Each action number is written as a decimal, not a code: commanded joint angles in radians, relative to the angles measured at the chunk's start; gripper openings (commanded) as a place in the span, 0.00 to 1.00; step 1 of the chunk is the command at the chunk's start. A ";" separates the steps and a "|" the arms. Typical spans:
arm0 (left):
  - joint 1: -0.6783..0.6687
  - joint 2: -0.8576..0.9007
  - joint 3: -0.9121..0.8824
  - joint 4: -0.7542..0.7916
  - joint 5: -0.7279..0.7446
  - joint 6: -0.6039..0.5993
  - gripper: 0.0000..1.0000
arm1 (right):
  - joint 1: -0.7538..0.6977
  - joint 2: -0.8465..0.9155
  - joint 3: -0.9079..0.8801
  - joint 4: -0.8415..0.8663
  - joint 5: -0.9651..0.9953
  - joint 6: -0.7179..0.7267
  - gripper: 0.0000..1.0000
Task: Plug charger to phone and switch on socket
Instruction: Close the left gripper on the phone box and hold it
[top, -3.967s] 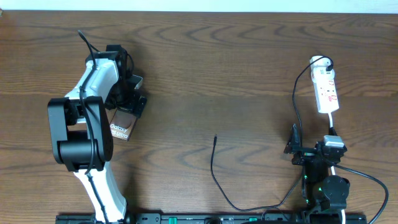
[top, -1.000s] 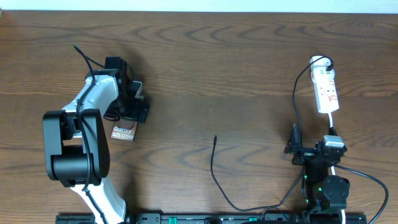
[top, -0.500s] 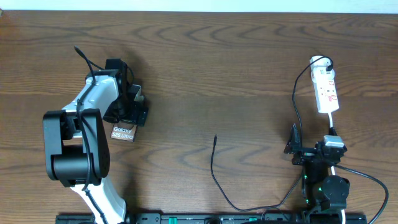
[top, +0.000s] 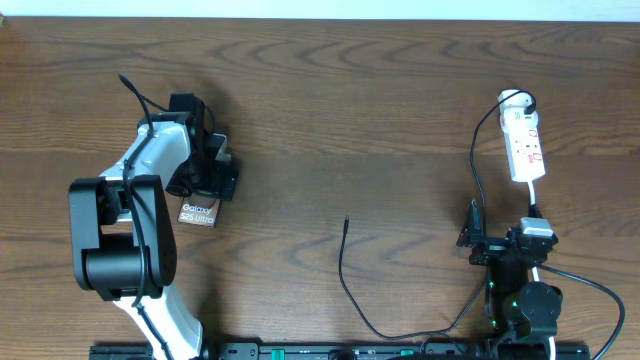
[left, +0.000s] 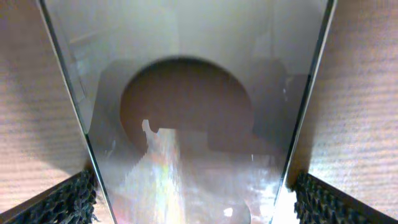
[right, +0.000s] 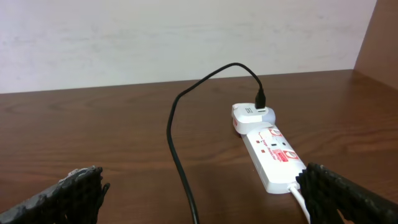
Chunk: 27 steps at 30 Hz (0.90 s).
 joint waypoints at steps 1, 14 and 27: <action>0.002 0.006 -0.015 0.017 -0.008 -0.013 0.98 | 0.005 0.000 -0.001 -0.004 0.008 0.009 0.99; 0.002 0.006 -0.015 0.024 -0.041 0.037 0.98 | 0.005 0.000 -0.001 -0.004 0.008 0.008 0.99; 0.002 0.006 -0.015 0.024 -0.058 0.056 0.93 | 0.005 0.000 -0.001 -0.004 0.008 0.009 0.99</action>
